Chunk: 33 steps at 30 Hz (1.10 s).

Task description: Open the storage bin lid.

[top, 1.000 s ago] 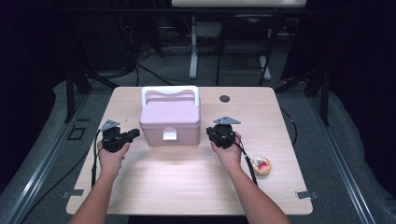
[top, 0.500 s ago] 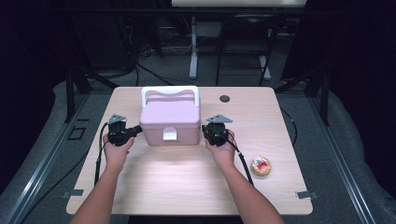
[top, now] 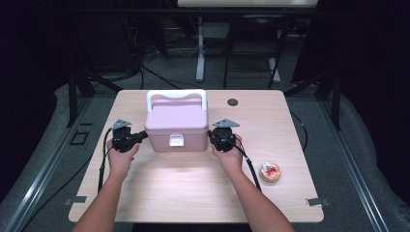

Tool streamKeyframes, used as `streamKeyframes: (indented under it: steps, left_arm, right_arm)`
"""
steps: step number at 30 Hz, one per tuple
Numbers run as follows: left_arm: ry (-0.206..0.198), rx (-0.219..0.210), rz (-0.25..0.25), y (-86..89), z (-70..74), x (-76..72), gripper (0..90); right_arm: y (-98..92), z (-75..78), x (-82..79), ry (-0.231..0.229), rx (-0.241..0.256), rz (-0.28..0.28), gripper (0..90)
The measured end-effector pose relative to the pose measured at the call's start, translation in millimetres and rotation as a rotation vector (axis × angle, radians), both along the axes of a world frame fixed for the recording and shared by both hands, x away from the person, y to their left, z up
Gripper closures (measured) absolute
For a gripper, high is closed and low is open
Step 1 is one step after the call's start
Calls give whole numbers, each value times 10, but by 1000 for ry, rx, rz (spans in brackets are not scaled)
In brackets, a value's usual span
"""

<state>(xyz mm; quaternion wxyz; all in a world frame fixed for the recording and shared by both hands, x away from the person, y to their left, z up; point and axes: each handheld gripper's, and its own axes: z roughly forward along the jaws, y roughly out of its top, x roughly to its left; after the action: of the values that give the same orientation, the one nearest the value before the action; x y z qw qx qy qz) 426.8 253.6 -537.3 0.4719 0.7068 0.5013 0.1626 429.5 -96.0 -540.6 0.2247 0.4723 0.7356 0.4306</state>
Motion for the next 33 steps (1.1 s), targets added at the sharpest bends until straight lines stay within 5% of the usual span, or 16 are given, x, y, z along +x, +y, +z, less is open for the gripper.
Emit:
streamKeyframes:
  steps: [9,15,21,33]
  left_arm:
    - [4,-5,-15,-41,3,-95,900]
    - [6,33,-37,-137,31,-189,900]
    - [6,16,-26,-255,20,-325,900]
    - [21,79,-94,-484,82,-738,900]
  right_arm:
    - [-57,16,-58,10,-12,16,900]
    - [-137,18,-147,15,-9,12,900]
    - [-240,13,-331,0,-22,5,900]
    - [-506,20,-790,8,-22,20,900]
